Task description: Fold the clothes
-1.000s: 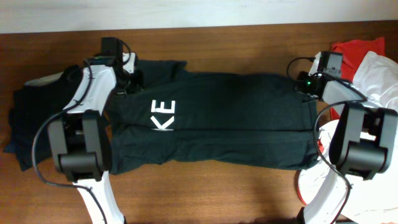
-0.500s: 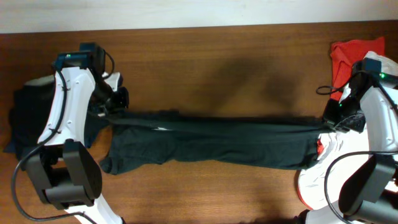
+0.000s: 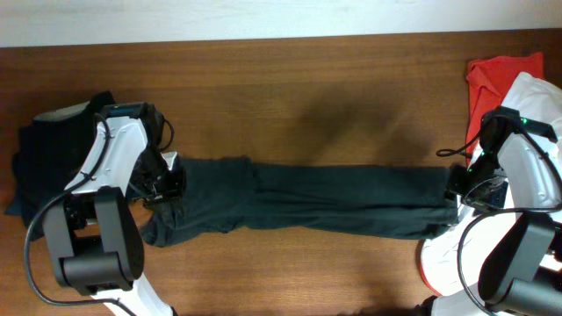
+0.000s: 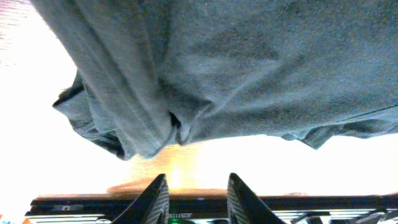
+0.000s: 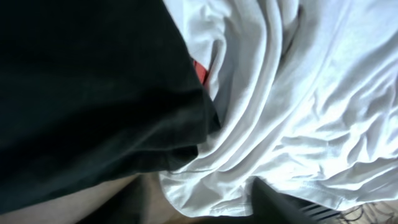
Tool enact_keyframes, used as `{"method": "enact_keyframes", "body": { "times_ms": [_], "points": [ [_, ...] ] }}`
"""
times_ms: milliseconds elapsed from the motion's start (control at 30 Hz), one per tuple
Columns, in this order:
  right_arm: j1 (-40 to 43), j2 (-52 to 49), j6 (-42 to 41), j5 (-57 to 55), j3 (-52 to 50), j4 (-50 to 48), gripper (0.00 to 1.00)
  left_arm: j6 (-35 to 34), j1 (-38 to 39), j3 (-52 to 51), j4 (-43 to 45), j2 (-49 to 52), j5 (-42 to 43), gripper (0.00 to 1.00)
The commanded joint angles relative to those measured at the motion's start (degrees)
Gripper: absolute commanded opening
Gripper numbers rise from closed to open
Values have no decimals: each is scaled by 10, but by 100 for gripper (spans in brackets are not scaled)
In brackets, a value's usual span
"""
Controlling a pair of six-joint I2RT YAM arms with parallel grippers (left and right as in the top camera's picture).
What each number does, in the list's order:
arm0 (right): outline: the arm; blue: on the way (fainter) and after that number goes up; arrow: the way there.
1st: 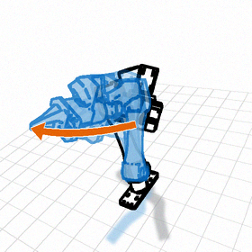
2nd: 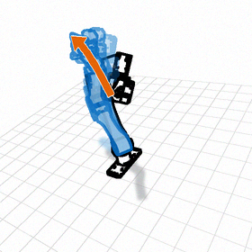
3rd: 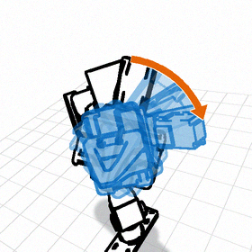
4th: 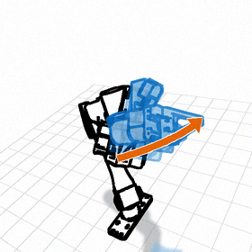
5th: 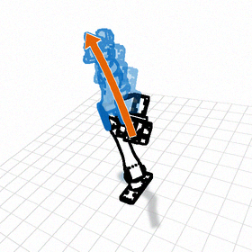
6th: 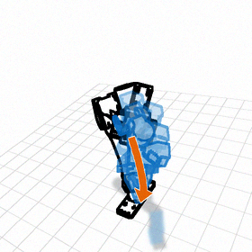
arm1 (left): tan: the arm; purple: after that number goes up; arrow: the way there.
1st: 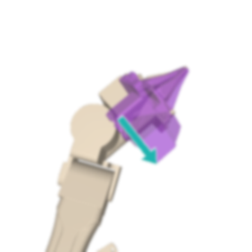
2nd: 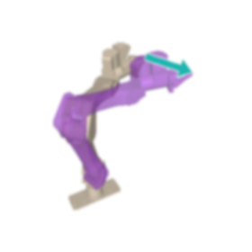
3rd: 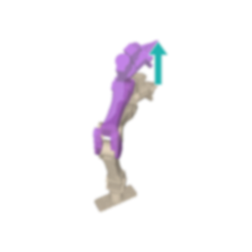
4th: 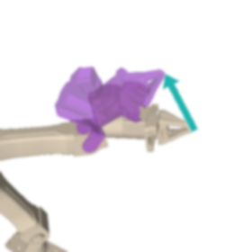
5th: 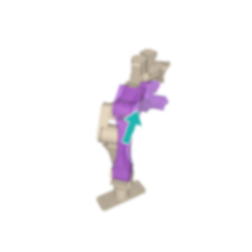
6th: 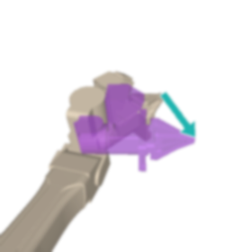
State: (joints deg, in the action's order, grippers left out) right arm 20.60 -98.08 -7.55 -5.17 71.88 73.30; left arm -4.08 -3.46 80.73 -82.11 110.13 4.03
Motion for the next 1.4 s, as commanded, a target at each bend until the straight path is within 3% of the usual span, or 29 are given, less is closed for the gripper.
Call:
{"method": "enact_keyframes", "body": {
  "times_ms": [0,167,267,533,733,867,933,967,1000,1067,1200,1367],
  "points": [
    [1,2,-2,-15,-3,-5,64,-2,-1,31,-11,-2,-7,36],
    [1,2,-2,22,-3,-24,67,-17,30,108,49,-9,87,37],
    [1,2,-2,22,-3,-24,67,-17,84,107,116,-9,86,44],
    [1,2,-2,22,-3,-24,68,-43,182,20,311,-1,80,44],
    [1,2,-2,22,-3,-24,68,-43,213,-1,350,43,80,44],
    [1,2,-2,22,-3,-24,68,-43,216,-1,350,61,80,38],
    [1,2,-2,22,-3,-24,68,-43,216,-1,349,61,80,26],
    [1,2,-2,22,-3,-24,68,-43,216,-1,349,61,80,8],
    [1,2,-2,22,-3,-24,68,-43,216,-1,349,61,80,1],
    [1,2,-2,22,-3,-24,68,-43,216,0,333,61,83,1],
    [1,2,-2,21,-3,-26,68,-42,216,25,186,-5,104,1],
    [1,2,-2,22,-3,-26,68,-43,234,21,96,-82,103,1]
  ]
}}
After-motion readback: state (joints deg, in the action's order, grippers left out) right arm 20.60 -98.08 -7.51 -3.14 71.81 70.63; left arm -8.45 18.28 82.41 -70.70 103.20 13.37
